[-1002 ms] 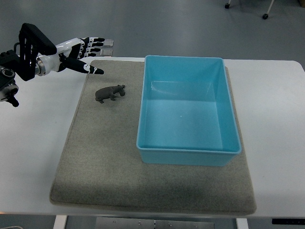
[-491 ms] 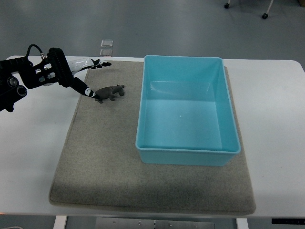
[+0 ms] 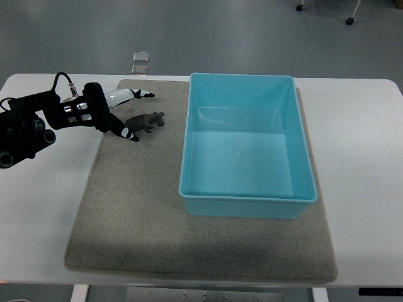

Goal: Place brown hippo in blue box with left hand
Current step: 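Close the left hand fingers around the brown hippo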

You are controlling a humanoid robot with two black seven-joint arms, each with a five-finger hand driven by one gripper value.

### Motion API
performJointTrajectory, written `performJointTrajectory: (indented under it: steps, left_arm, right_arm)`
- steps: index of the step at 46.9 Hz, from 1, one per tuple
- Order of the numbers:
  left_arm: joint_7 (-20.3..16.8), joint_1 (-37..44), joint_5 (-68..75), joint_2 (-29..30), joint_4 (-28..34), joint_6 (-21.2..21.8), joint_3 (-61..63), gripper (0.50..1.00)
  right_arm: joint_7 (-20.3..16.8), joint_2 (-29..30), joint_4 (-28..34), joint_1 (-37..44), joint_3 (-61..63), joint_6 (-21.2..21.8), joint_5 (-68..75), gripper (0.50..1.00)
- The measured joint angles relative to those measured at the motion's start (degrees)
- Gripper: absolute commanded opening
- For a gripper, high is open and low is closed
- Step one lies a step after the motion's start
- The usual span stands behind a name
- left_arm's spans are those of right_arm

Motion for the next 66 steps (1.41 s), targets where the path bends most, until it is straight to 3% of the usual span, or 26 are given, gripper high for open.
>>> performJointTrajectory:
  steps: [5, 14, 21, 31, 44, 55, 64, 66]
  left_arm:
    - [0.0, -0.2, 0.0, -0.8, 0.1, 3.9, 2.8, 0.992]
    - [0.2, -0.7, -0.1, -0.9, 0.0, 4.2, 3.2, 0.992]
    - [0.3, -0.9, -0.4, -0.9, -0.1, 3.1, 3.1, 0.992]
    - [0.3, -2.7, -1.5, -0.4, -0.1, -2.0, 2.2, 0.990]
    - [0.8, -2.7, -2.1, -1.3, 2.1, -2.7, 1.4, 0.973]
    - [1.0, -2.6, -2.1, -1.6, 2.4, -2.9, 1.4, 0.859]
    - [1.0, -2.6, -1.9, -1.6, 2.4, -3.3, 1.5, 0.812]
    - [1.0, -2.6, -1.8, -1.6, 2.4, -3.3, 1.5, 0.780]
  right_arm:
    - [0.0, 0.0, 0.0, 0.0, 0.0, 0.0, 0.0, 0.936]
    - [0.0, 0.0, 0.0, 0.0, 0.0, 0.0, 0.0, 0.936]
    - [0.0, 0.0, 0.0, 0.0, 0.0, 0.0, 0.0, 0.936]
    - [0.0, 0.0, 0.0, 0.0, 0.0, 0.0, 0.0, 0.936]
    - [0.0, 0.0, 0.0, 0.0, 0.0, 0.0, 0.0, 0.936]
    - [0.0, 0.0, 0.0, 0.0, 0.0, 0.0, 0.0, 0.936]
    - [0.0, 0.0, 0.0, 0.0, 0.0, 0.0, 0.0, 0.936]
    - [0.0, 0.0, 0.0, 0.0, 0.0, 0.0, 0.0, 0.936]
